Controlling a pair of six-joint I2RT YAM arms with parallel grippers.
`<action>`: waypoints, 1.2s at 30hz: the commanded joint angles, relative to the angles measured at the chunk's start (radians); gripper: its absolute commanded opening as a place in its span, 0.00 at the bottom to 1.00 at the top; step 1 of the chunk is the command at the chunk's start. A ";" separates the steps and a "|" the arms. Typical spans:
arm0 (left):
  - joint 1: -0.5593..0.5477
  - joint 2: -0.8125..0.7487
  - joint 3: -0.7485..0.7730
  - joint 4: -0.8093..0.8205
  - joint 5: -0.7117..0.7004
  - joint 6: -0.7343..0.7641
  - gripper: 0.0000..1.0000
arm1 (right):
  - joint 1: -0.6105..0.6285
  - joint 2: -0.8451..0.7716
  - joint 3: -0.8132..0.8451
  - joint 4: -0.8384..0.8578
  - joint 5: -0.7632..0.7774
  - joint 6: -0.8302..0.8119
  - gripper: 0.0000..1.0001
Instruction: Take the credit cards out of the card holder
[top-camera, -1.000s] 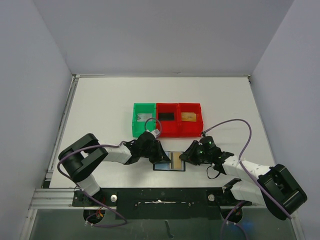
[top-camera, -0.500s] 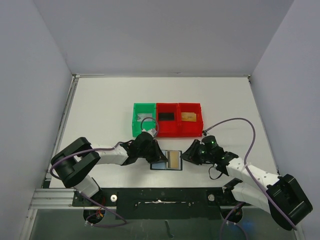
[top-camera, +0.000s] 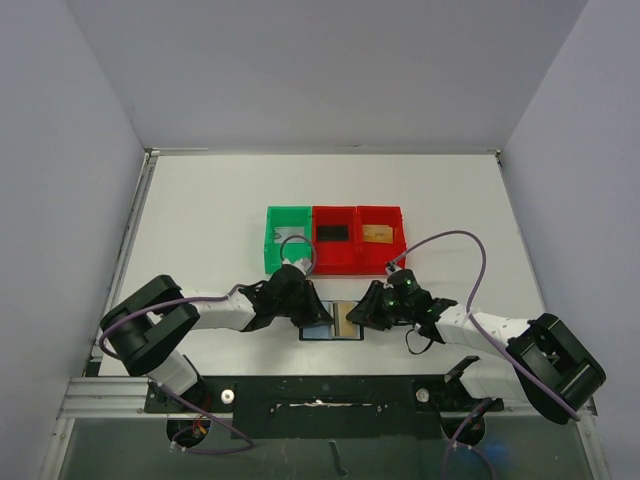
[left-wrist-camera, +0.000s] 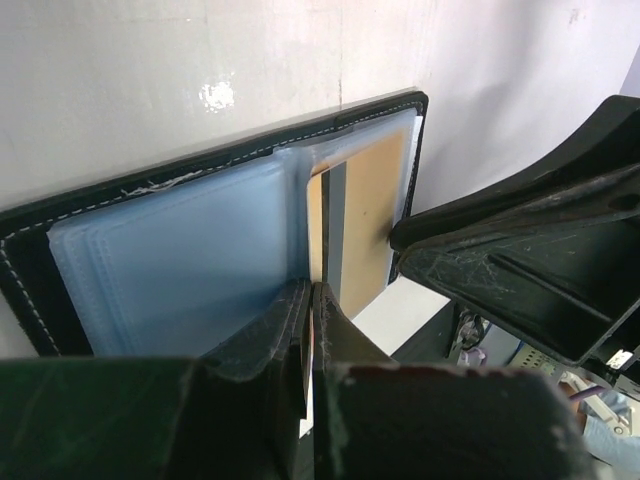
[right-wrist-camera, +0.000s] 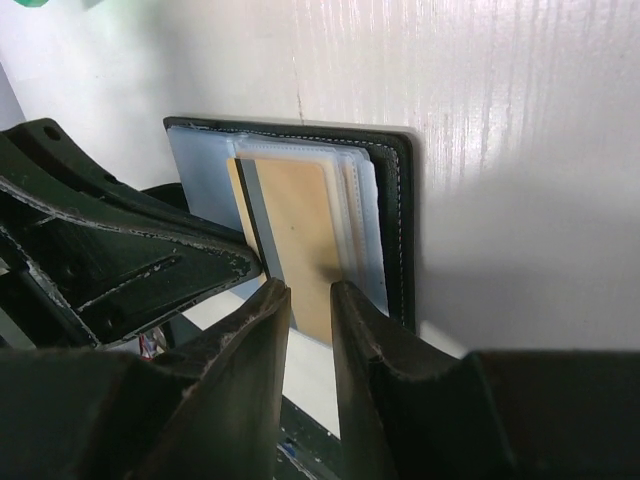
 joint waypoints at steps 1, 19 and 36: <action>-0.002 -0.051 -0.010 -0.013 -0.027 0.017 0.00 | 0.004 0.014 0.024 -0.018 0.058 0.007 0.26; 0.020 -0.096 -0.028 -0.076 -0.053 0.039 0.00 | 0.006 -0.010 0.047 -0.017 0.018 -0.026 0.26; 0.025 -0.095 -0.047 -0.038 -0.039 0.007 0.02 | 0.040 0.131 0.126 -0.003 0.002 -0.015 0.29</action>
